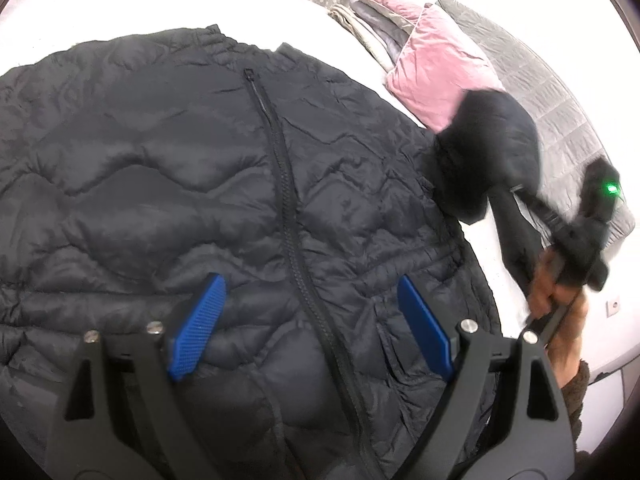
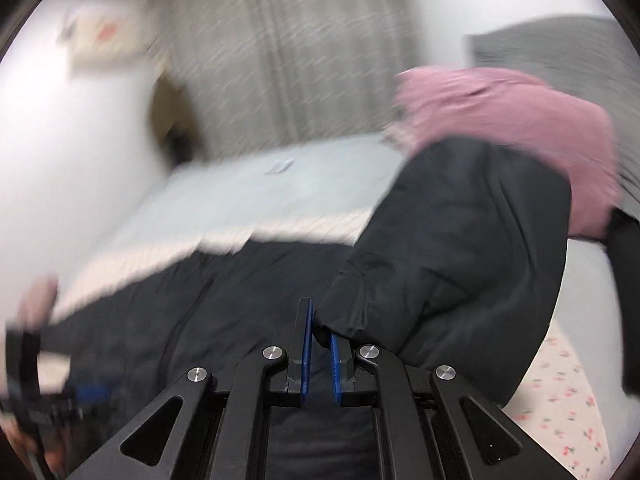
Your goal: Fold large clothes
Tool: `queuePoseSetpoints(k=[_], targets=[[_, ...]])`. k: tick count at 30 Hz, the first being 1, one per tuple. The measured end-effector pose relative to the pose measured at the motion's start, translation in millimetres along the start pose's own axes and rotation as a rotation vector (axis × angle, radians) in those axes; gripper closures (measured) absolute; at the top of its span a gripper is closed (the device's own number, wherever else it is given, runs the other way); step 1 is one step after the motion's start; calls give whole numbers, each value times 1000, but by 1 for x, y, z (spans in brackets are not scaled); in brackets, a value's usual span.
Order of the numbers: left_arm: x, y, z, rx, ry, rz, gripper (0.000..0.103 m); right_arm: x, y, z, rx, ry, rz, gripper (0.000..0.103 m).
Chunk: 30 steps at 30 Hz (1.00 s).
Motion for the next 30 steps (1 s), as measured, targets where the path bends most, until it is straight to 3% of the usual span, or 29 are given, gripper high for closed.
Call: queuePoseSetpoints(k=[5, 8, 12, 13, 15, 19, 21, 25, 27, 30], targets=[[0, 1, 2, -3, -21, -32, 15, -55, -63, 70, -281, 167, 18, 94], [1, 3, 0, 4, -72, -90, 15, -57, -82, 101, -387, 188, 21, 82], [12, -3, -4, -14, -132, -128, 15, -54, -55, 92, -374, 92, -97, 61], [17, -6, -5, -23, -145, -127, 15, -49, -41, 85, -344, 39, -146, 47], [32, -13, -9, -36, -177, -115, 15, -39, -21, 73, -291, -42, -205, 34], [70, -36, -17, -51, -290, -126, 15, -4, 2, 47, -204, -206, -296, 33], [90, -54, -17, -69, -394, -174, 15, 18, 1, 40, -184, -291, -280, 33], [108, -90, -19, -132, -550, -303, 15, 67, -18, 53, -231, -475, -176, 33], [99, -100, -24, -141, -516, -326, 15, 83, -26, 62, -264, -535, -156, 33], [63, -109, -37, -132, -341, -321, 15, 96, -34, 74, -294, -583, -135, 33]])
Point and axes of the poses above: each gripper's, at about its wrist camera, not at the fingertips, and y roughly against the way its jaws point, x to its right, z to its underside, the point moved 9 cm from there along -y, roughly the way its jaws point, and after that the axes turned 10 degrees about z, right-handed, at the moved point
